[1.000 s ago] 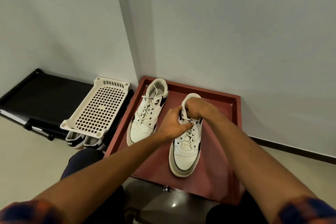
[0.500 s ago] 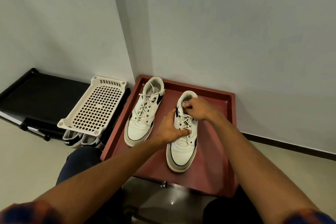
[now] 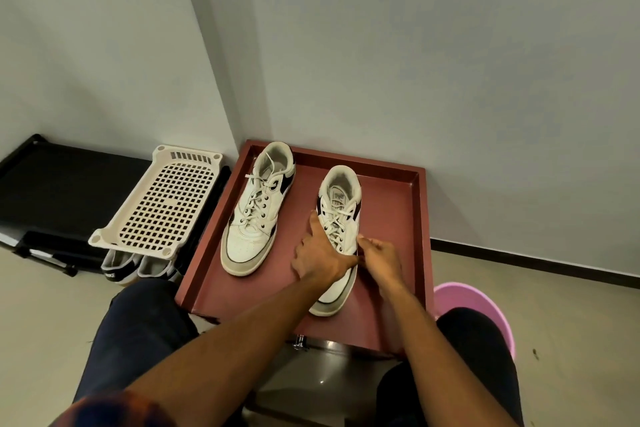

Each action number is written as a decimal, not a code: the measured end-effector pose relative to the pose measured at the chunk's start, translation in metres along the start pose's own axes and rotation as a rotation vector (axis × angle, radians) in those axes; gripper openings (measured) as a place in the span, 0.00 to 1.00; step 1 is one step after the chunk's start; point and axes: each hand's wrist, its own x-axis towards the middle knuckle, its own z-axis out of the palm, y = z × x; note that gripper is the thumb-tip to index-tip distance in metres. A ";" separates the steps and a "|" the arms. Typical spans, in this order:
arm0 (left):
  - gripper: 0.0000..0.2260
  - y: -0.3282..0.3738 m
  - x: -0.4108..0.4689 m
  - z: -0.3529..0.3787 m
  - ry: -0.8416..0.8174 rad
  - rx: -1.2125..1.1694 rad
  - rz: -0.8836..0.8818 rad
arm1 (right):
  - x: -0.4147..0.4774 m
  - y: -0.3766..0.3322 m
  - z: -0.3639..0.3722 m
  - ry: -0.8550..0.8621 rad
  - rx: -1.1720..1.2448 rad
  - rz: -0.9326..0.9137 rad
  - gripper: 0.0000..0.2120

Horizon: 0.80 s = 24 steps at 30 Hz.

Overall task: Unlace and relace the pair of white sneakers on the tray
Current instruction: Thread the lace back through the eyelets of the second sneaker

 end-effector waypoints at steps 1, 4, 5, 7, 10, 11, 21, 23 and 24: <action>0.59 -0.003 0.000 -0.004 -0.004 -0.012 0.014 | -0.002 -0.002 0.001 0.022 -0.032 -0.007 0.27; 0.56 -0.017 0.002 -0.023 -0.035 -0.070 0.057 | -0.019 -0.019 0.007 0.034 -0.011 0.006 0.21; 0.55 -0.022 0.000 -0.032 -0.049 -0.092 0.073 | -0.025 -0.025 0.008 0.008 0.004 0.007 0.17; 0.55 -0.034 -0.004 -0.052 -0.044 -0.136 0.126 | -0.036 -0.033 0.013 -0.072 0.059 -0.014 0.12; 0.56 -0.053 -0.004 -0.089 -0.012 -0.209 0.160 | -0.050 -0.050 0.030 -0.153 0.167 -0.071 0.08; 0.57 -0.058 -0.003 -0.103 0.005 -0.235 0.162 | -0.053 -0.056 0.039 -0.162 0.191 -0.088 0.08; 0.55 -0.101 0.009 -0.217 0.157 -0.238 0.194 | -0.058 -0.110 0.168 -0.014 -0.079 -0.162 0.42; 0.56 -0.108 0.015 -0.228 0.176 -0.242 0.181 | -0.055 -0.115 0.185 0.041 -0.152 -0.217 0.48; 0.56 -0.114 0.016 -0.233 0.182 -0.241 0.165 | -0.055 -0.114 0.195 0.061 -0.177 -0.220 0.52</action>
